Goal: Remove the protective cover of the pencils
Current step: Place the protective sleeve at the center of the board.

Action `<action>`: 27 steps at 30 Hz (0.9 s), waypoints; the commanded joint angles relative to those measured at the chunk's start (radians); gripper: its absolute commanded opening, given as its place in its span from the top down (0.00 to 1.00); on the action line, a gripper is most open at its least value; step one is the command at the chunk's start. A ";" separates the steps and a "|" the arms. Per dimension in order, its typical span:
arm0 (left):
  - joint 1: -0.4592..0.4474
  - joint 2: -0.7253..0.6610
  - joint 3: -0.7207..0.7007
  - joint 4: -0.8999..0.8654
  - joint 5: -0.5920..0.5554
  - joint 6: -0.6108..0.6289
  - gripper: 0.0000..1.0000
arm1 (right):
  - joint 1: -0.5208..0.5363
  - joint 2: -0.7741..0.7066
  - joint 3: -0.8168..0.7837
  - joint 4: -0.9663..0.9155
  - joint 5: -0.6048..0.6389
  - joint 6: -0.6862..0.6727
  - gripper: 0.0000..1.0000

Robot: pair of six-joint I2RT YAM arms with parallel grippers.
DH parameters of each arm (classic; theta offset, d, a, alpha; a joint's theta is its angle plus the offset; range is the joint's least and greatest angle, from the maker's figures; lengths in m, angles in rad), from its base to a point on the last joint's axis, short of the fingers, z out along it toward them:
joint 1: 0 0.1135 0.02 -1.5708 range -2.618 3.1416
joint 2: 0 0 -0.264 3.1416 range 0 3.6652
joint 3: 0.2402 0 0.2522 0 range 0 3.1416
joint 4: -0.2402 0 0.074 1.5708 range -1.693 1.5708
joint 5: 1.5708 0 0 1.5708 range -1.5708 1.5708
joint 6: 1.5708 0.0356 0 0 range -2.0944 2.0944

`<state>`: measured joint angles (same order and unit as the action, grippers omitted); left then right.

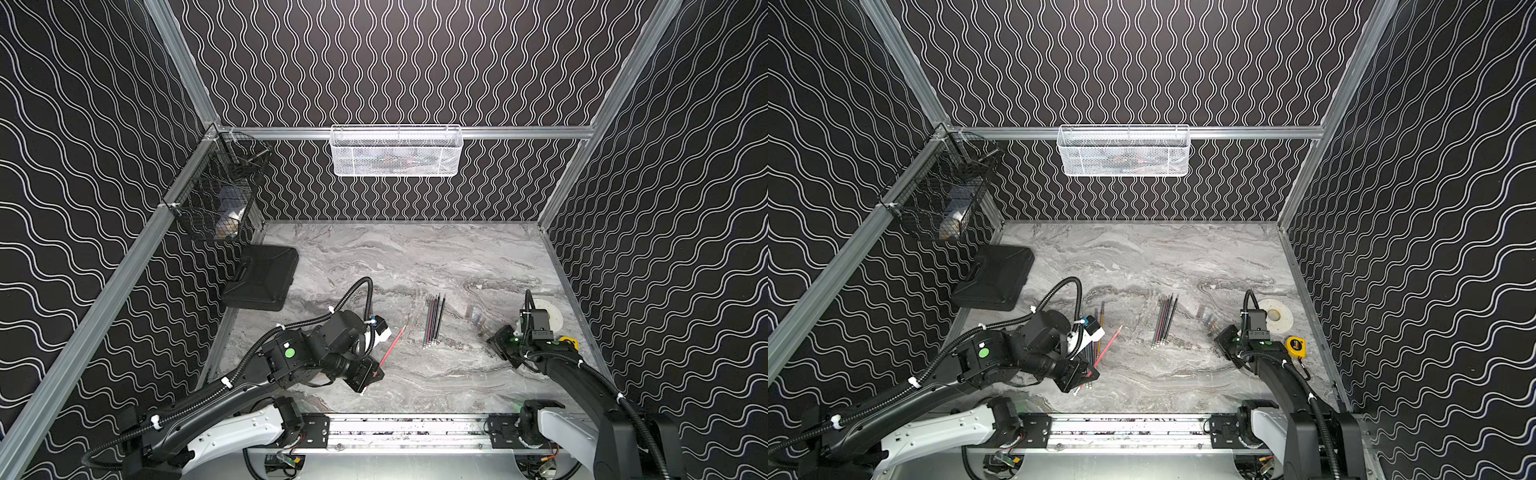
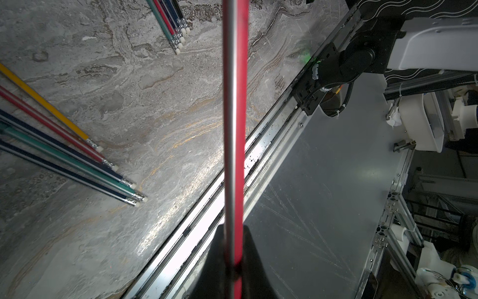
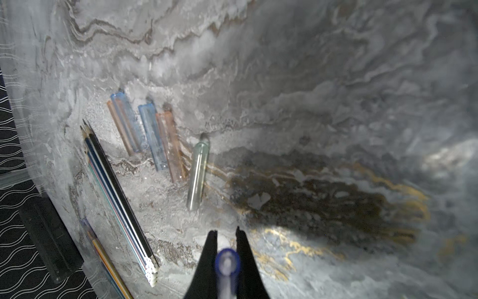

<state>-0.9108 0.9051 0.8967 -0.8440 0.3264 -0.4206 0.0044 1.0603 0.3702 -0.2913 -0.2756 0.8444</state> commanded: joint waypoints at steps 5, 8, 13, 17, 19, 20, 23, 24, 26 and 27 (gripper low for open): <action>0.000 0.003 0.001 -0.001 0.008 0.007 1.00 | -0.021 0.061 -0.008 0.090 -0.025 -0.016 0.90; 0.000 0.005 0.001 -0.001 0.008 0.008 1.00 | -0.027 0.079 -0.010 0.110 -0.034 -0.016 0.87; 0.000 0.003 0.001 -0.002 0.007 0.008 1.00 | -0.033 0.095 -0.008 0.126 -0.046 -0.018 0.81; 0.000 0.006 0.001 -0.002 0.008 0.008 1.00 | -0.039 0.101 -0.005 0.127 -0.048 -0.023 0.76; 0.000 0.006 0.001 -0.001 0.008 0.008 1.00 | -0.041 0.104 -0.002 0.128 -0.053 -0.025 0.74; 0.000 0.006 0.001 -0.001 0.008 0.008 1.00 | -0.041 0.105 -0.002 0.127 -0.054 -0.027 0.74; 0.000 0.006 0.001 0.000 0.008 0.008 1.00 | -0.045 0.112 -0.002 0.136 -0.055 -0.030 0.73; 0.000 0.006 0.001 -0.001 0.008 0.007 1.00 | -0.047 0.116 0.001 0.137 -0.056 -0.033 0.74; -0.001 0.006 0.001 -0.001 0.008 0.008 1.00 | -0.050 0.127 0.009 0.137 -0.059 -0.037 0.74; 0.000 0.006 0.001 -0.002 0.008 0.008 1.00 | -0.051 0.131 0.014 0.137 -0.063 -0.040 0.73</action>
<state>-0.9108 0.9112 0.8967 -0.8467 0.3298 -0.4206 -0.0437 1.1824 0.3748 -0.1509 -0.3485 0.8188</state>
